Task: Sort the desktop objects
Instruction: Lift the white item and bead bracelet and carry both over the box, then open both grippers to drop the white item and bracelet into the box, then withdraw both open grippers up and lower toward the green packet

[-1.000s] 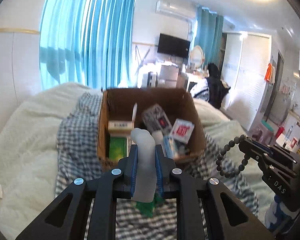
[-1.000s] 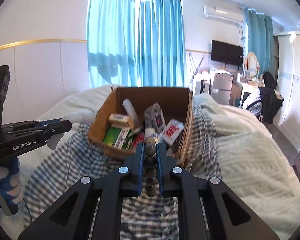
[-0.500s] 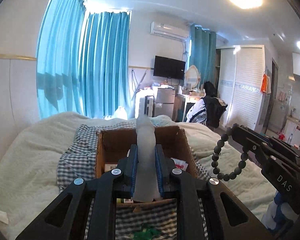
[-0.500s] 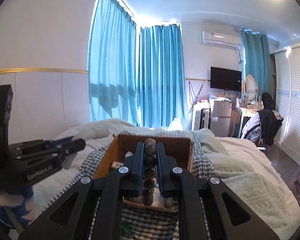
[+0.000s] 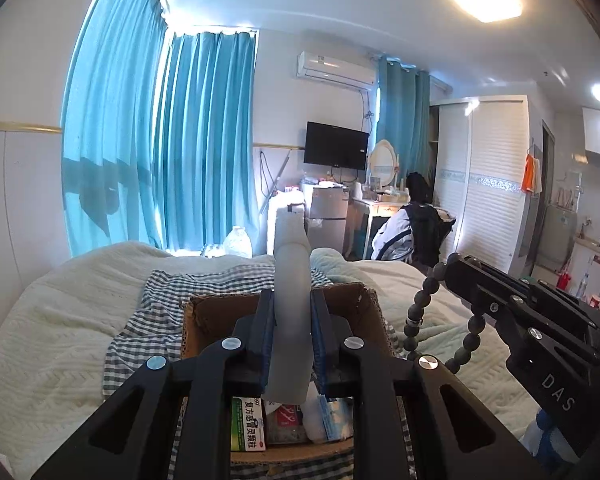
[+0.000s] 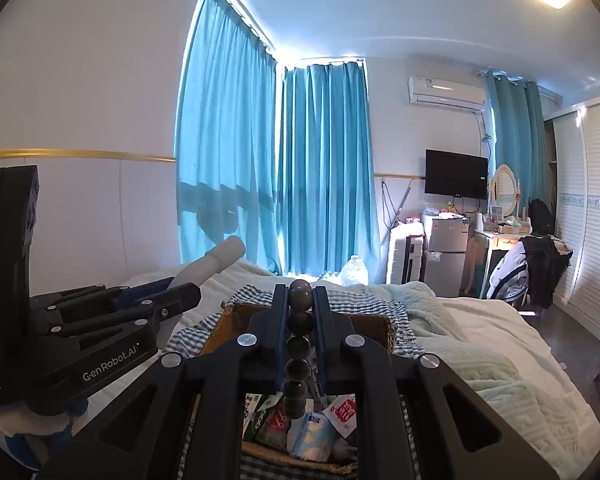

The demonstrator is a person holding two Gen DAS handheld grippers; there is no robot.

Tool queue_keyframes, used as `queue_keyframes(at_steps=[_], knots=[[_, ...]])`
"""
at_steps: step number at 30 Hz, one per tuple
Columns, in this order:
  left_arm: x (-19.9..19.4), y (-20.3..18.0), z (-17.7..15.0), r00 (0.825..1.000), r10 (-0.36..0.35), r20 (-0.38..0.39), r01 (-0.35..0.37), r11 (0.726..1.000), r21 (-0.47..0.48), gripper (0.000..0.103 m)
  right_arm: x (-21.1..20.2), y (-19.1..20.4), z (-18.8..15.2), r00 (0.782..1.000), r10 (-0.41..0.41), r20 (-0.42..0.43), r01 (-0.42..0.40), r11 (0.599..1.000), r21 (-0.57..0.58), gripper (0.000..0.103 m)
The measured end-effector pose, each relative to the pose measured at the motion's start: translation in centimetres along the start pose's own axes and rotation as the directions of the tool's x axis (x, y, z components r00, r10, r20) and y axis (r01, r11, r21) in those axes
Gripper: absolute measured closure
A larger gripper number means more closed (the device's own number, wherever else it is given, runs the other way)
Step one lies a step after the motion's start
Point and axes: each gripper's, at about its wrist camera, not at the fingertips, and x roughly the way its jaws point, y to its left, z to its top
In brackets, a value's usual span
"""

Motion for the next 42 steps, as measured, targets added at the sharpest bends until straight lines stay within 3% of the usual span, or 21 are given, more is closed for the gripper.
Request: queue_keyframes(at_steps=[14, 24, 30, 32, 36, 37, 40, 42], knots=[[9.0, 1.5, -2.9, 0.992, 0.016, -0.126, -0.021, 0.999, -0.039, 0.086, 9.0, -2.4, -3.1, 0.994, 0.006, -0.107, -0.002, 0.999, 0.034, 0.092], [16.2, 1.8, -5.9, 0.965, -0.027, -0.261, 0.012, 0.998, -0.057, 0.086, 17.0, -4.2, -6.9, 0.965, -0.004, -0.262, 0.007, 1.0, 0.008, 0.092], [16.6, 0.6, -6.9, 0.972, -0.01, -0.237, 0.013, 1.0, 0.01, 0.083, 19.2, -5.3, -8.9, 0.952, 0.01, -0.306, 0.004, 0.999, 0.045, 0.092], [16.5, 0.4, -7.0, 0.973, -0.007, -0.23, 0.01, 1.0, 0.013, 0.078, 19.5, -5.6, -9.2, 0.948, 0.002, -0.318, 0.014, 0.999, 0.047, 0.092], [16.7, 1.2, -6.9, 0.972, 0.055, -0.23, -0.059, 0.998, -0.01, 0.03, 19.4, -6.2, -9.4, 0.947, -0.058, -0.315, 0.074, 0.996, 0.039, 0.087], [16.5, 1.9, -6.9, 0.972, 0.049, -0.228, -0.062, 0.997, -0.049, 0.025, 19.1, -6.3, -9.2, 0.947, -0.072, -0.313, 0.089, 0.995, 0.039, 0.081], [15.8, 3.1, -6.5, 0.973, 0.035, -0.228, -0.063, 0.991, -0.119, 0.021, 18.1, -7.2, -8.4, 0.957, -0.08, -0.28, 0.106, 0.991, 0.078, 0.047], [14.9, 3.4, -5.9, 0.977, 0.035, -0.212, -0.063, 0.99, -0.127, 0.02, 16.9, -7.3, -7.5, 0.964, -0.081, -0.252, 0.108, 0.989, 0.097, 0.045]])
